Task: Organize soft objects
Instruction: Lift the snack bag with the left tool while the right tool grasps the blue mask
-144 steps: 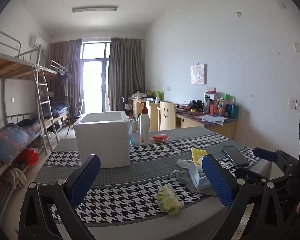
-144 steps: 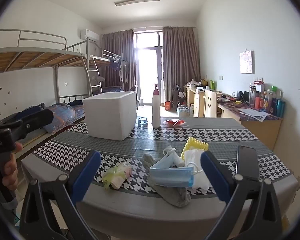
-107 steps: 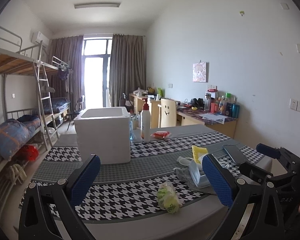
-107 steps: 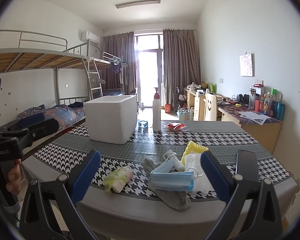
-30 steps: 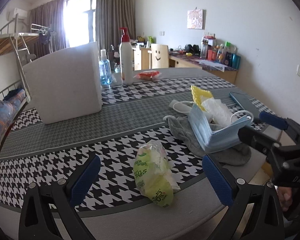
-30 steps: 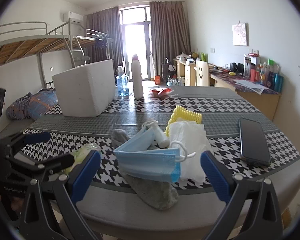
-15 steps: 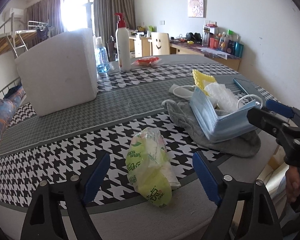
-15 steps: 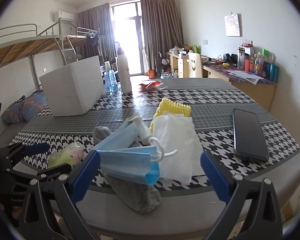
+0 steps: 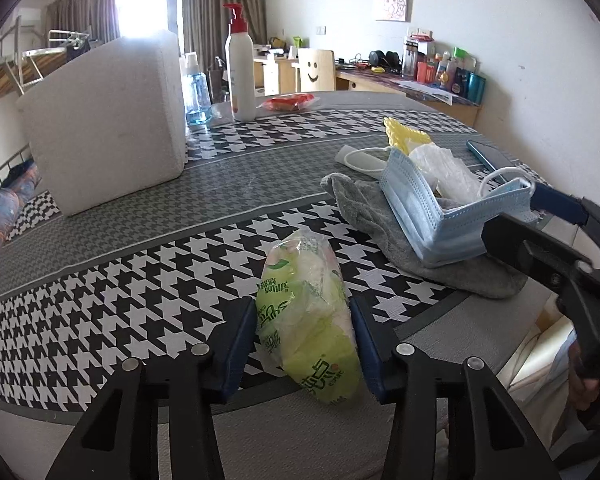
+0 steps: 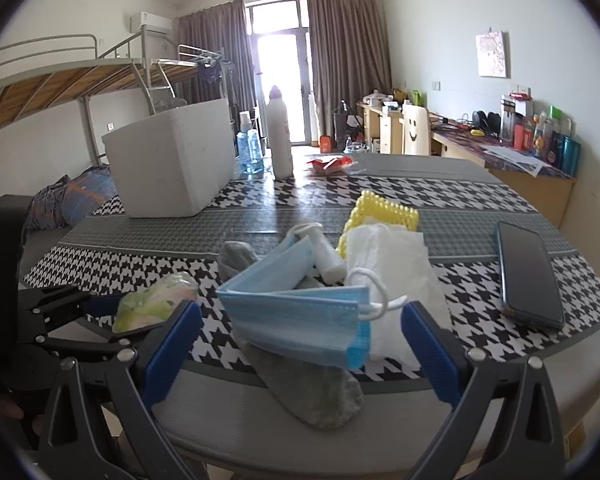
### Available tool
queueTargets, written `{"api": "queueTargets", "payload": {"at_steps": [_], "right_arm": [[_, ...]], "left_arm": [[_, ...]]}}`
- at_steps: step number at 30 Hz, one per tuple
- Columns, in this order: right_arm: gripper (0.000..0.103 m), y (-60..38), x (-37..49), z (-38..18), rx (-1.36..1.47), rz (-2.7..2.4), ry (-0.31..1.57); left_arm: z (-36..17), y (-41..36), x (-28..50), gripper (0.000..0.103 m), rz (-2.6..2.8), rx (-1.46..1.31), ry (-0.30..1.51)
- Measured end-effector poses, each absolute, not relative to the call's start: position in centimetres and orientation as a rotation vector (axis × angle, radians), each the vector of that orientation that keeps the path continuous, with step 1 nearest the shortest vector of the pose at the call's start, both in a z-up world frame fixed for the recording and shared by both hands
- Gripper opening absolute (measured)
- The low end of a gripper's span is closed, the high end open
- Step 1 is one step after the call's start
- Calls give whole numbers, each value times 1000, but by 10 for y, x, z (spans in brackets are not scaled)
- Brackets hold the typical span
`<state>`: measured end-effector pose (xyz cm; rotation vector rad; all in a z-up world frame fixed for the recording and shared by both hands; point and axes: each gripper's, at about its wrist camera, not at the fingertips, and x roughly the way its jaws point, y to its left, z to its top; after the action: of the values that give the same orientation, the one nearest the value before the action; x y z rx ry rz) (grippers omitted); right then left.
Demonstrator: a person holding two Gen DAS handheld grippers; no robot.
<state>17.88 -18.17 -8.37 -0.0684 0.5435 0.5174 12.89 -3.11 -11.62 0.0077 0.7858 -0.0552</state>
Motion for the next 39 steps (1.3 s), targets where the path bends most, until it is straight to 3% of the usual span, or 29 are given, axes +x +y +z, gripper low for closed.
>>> {"api": "queueTargets", "payload": {"at_steps": [6,16,20,25,36,39], "right_arm": [[101,-170,174,-76,-97,551,512],[98,-154,177,-76,-151,559,513],[83,-152,177,-79,-176,545,527],[75,-144,177,-85,-219,549,566],[25,-143,179,-93,-166,610,639],[17,-144,182,-91,-133,635,638]], "left_arm": [[-114,-28,128,33,-66,1,779],[-105,-10,121,33,-55,-36,743],[-105,-3,117,33,-51,-49,736],[-104,2,116,33,-49,-63,730],[-103,11,110,33,-38,-71,719],[-102,16,107,33,-32,-72,716]]}}
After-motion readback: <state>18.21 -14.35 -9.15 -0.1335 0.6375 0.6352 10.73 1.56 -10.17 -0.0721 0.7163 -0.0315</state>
